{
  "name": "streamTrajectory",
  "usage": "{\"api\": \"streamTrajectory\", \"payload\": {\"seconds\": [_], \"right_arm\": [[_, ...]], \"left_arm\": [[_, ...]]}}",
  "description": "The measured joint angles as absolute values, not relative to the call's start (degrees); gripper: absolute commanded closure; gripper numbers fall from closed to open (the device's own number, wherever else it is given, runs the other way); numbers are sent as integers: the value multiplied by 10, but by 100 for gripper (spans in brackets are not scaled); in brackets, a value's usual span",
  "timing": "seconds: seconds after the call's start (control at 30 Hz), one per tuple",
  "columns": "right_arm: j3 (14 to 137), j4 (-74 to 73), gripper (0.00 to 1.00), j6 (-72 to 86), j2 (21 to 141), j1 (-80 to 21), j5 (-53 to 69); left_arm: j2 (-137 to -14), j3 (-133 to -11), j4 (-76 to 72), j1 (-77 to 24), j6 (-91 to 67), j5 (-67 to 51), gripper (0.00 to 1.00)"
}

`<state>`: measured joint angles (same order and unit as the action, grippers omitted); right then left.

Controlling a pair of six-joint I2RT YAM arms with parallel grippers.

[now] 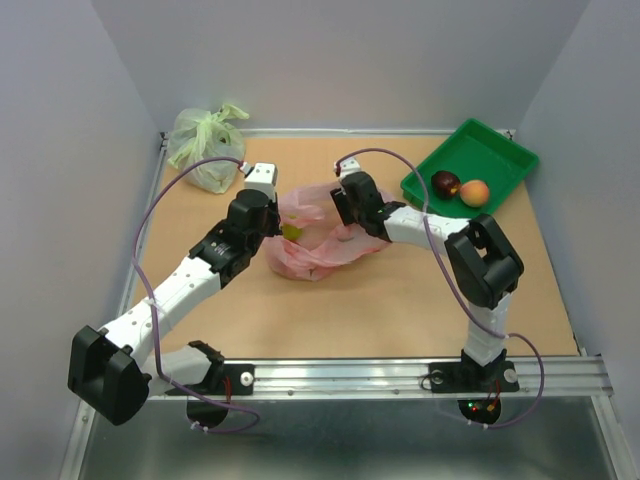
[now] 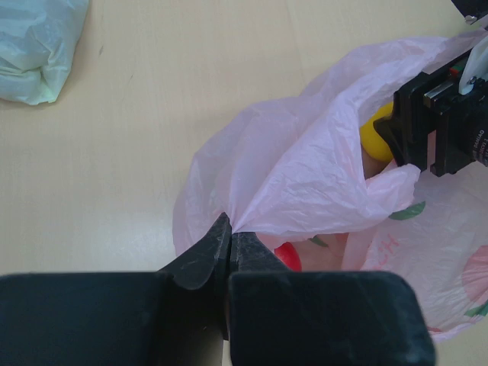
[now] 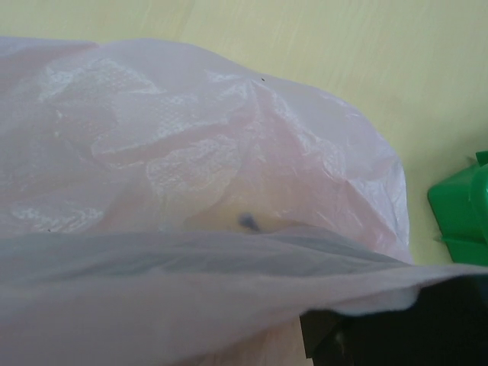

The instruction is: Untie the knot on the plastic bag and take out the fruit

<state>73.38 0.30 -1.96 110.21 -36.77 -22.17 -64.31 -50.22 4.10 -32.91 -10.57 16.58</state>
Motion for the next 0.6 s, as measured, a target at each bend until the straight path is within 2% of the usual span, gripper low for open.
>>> {"api": "streamTrajectory", "payload": {"seconds": [0.07,0.13,0.17,0.2,0.3,0.43,0.6], "right_arm": [[734,11,39,-23,1103,-368,-212],[734,20,51,-26,1103,-367,-201],[734,23,62,-28,1103,-367,-195],[733,29,69,-30,1103,-367,-189],[733,42,83,-30,1103,-366,-177],[724,47,87,-32,1096,-364,-151],[686,44,90,-41,1028,-364,-50]], "left_arm": [[-643,-502,41,-329,-106,165,100],[-643,-502,41,-329,-106,165,100],[-643,-502,41,-329,-106,165,100],[-643,-502,41,-329,-106,165,100],[-643,-502,41,-329,-106,165,100],[-643,-502,41,-329,-106,165,100],[-643,-502,41,-329,-106,168,100]]}}
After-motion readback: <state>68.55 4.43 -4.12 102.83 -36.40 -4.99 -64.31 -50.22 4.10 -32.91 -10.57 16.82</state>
